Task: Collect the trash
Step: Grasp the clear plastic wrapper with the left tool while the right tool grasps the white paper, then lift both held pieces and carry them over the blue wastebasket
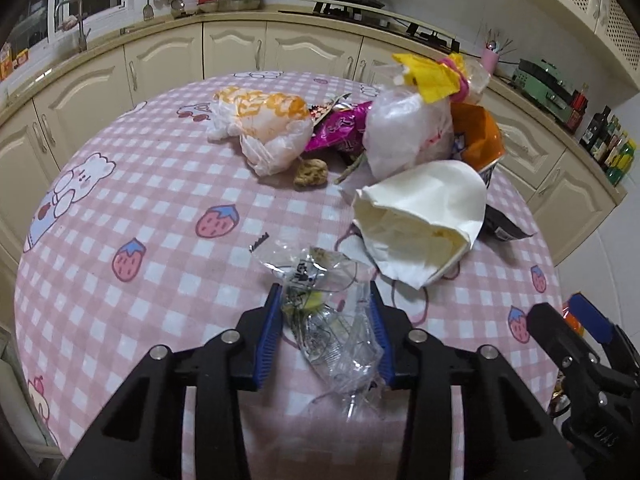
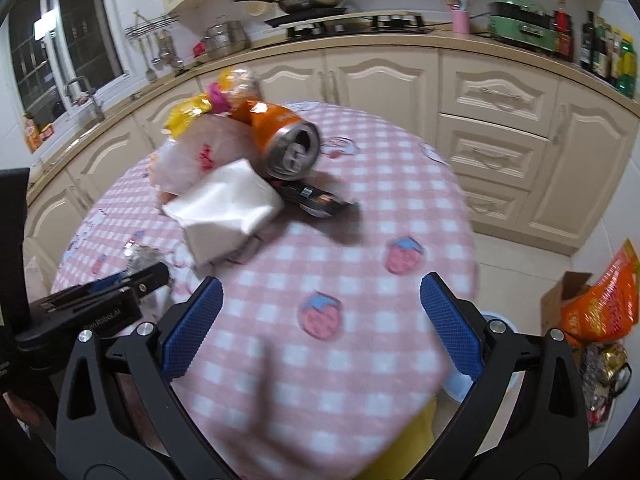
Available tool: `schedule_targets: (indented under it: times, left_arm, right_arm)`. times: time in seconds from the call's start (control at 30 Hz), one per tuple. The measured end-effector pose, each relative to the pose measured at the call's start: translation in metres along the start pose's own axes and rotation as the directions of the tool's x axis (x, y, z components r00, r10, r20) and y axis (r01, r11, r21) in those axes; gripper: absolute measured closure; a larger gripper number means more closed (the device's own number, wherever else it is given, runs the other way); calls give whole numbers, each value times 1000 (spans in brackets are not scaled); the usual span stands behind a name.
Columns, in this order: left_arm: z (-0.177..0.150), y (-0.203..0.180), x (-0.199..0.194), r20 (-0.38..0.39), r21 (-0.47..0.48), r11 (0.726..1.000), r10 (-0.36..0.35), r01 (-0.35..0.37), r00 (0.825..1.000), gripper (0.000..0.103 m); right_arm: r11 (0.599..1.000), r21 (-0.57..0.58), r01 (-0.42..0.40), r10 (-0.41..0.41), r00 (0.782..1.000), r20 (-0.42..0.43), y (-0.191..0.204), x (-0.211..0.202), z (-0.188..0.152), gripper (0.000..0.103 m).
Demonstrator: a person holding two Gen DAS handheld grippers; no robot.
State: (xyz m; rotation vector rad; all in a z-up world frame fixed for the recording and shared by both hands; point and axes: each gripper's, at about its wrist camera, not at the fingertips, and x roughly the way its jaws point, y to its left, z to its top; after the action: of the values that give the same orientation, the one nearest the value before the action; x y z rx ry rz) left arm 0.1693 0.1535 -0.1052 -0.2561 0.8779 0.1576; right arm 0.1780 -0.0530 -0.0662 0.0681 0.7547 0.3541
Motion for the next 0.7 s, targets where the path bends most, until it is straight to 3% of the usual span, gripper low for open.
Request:
schedule_targets:
  times: [0.3, 0.5, 0.7]
  left_arm:
    - [15, 36, -6, 36, -71, 997, 43, -41, 998, 70]
    - [19, 38, -17, 94, -45, 998, 48, -44, 994, 70]
    - [20, 33, -18, 105, -28, 999, 38, -36, 994, 70]
  right_arm:
    - [985, -103, -136, 134, 991, -29, 41, 34, 27, 6]
    - [982, -136, -132, 122, 990, -77, 54, 62, 38, 6]
    - [980, -94, -174, 162, 979, -124, 51, 80, 49, 6]
